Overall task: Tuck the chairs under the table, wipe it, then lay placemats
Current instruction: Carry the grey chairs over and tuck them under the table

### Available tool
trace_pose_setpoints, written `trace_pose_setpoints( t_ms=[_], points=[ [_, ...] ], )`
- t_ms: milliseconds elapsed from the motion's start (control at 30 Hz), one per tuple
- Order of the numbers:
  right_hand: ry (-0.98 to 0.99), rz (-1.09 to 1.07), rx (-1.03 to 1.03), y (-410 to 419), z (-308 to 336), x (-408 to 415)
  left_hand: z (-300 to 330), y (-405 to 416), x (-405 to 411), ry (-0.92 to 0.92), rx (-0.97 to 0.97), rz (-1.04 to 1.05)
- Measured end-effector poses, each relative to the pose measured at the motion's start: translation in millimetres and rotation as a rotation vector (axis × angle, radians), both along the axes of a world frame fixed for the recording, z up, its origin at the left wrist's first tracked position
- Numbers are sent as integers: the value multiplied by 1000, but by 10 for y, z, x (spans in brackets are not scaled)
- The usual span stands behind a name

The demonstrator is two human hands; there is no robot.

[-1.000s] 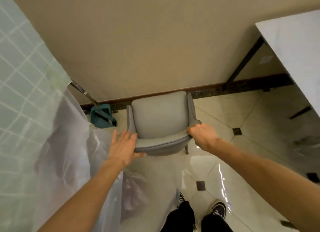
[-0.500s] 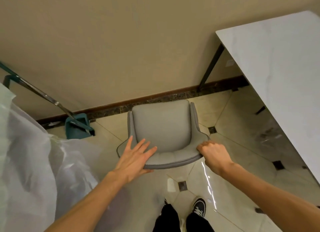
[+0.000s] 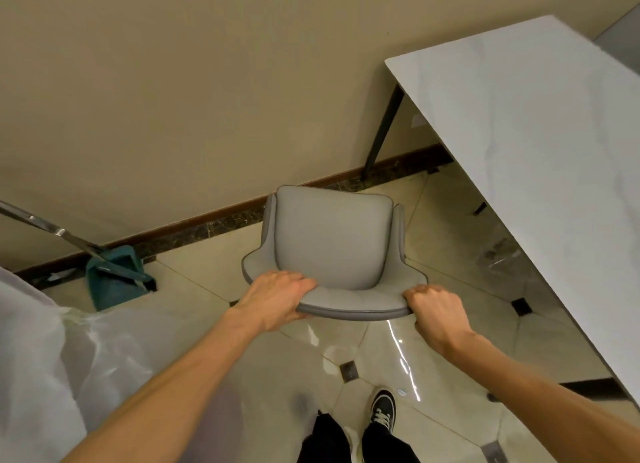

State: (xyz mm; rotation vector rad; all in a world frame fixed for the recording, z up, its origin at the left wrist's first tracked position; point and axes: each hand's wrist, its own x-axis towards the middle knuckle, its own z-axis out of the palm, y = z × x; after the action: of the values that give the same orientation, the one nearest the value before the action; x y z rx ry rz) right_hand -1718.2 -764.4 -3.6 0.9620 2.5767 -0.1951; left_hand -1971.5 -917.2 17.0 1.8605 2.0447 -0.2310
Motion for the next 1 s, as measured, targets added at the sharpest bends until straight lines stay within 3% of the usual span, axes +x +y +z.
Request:
trace_pose_setpoints(
  t_ms=[367, 533, 767, 1000],
  points=[
    [-207, 193, -30, -376, 178, -1095, -129, -316, -782, -21, -34, 38],
    [56, 95, -351, -324, -48, -1142, -201, -330, -946, -86, -21, 20],
    [119, 24, -328, -485, -34, -1149, -170, -308, -1053, -84, -27, -43],
    [164, -66, -280, -986, -63, -1064, -170, -374, -1166, 73, -80, -189]
  ],
)
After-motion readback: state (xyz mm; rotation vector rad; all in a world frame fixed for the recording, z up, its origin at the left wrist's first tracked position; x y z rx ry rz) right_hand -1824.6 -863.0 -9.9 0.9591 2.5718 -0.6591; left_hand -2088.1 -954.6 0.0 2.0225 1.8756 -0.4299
